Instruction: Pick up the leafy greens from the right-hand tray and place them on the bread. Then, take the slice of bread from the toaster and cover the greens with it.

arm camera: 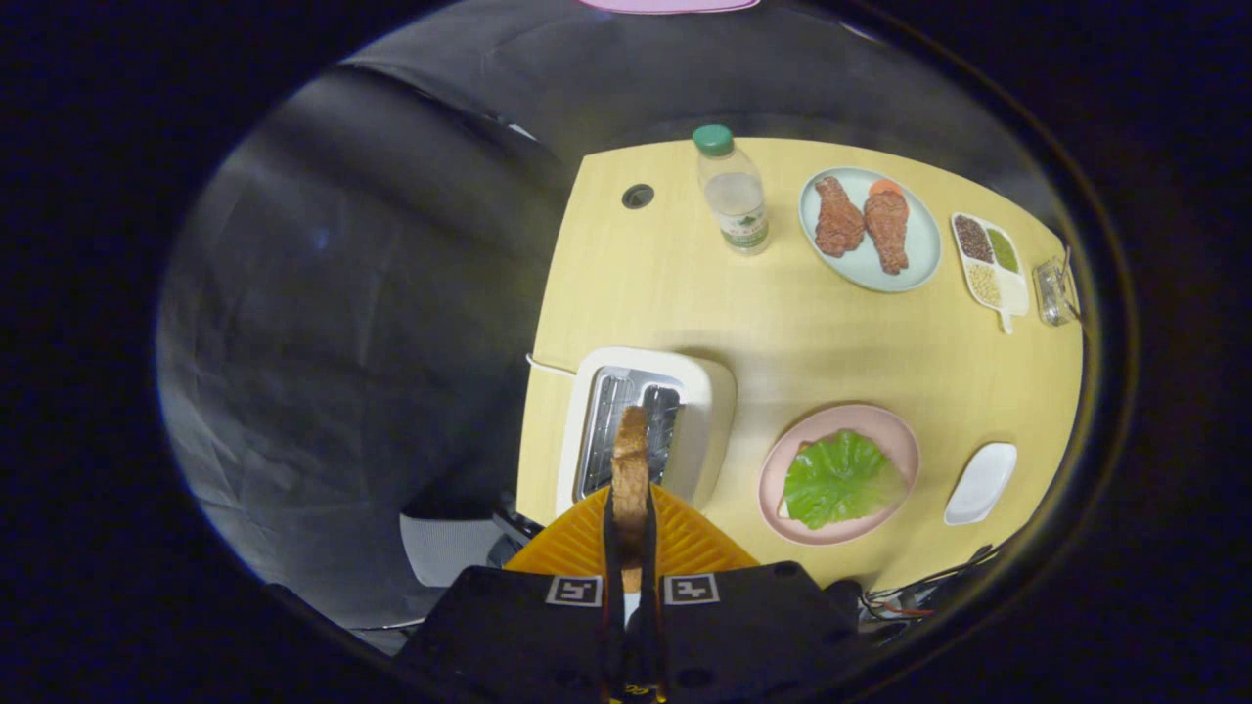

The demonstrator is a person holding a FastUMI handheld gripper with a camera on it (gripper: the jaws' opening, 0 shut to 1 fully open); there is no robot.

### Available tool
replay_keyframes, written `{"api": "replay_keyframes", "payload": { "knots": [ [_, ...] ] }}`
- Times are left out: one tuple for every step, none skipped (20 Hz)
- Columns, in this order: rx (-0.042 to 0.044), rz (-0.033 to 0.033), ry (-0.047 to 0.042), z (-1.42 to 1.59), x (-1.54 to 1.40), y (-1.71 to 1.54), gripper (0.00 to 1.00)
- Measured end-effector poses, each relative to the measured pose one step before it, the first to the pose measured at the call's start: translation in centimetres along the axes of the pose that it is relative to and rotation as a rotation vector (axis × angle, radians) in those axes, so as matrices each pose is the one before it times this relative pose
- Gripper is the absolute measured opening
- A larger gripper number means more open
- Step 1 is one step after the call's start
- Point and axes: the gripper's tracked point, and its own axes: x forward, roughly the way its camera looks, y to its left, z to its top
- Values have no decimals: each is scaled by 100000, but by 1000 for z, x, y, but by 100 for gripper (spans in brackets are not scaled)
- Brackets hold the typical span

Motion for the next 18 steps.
{"api": "replay_keyframes", "payload": {
  "knots": [
    [1199,1045,-1286,0,-774,-597,9],
    [1519,1092,-1693,3,-709,-704,9],
    [2011,1182,-57,-311,-658,-843,9],
    [2780,1036,-724,-204,-652,-890,9],
    [2486,804,-536,-208,-470,-1054,9],
    [1853,1029,-340,-148,-419,-1039,9],
    [1469,1088,-1260,-69,-186,-1142,9],
    [1314,1180,-1001,-37,-191,-1201,9],
    [1839,1396,-910,-281,-5,-1181,9],
    [1615,2235,-254,-212,216,-1001,9],
    [975,2179,8,-395,340,-1032,9],
    [1009,1699,-182,-388,442,-1078,9],
    [826,1756,549,-580,502,-1069,9],
    [1083,1341,-108,-473,581,-1082,9],
    [936,1065,139,-471,587,-1157,9],
    [687,517,242,-336,759,-1122,9],
    [880,-362,-827,-244,624,-1339,8],
    [365,-538,93,-211,773,-1295,8]
  ]
}}
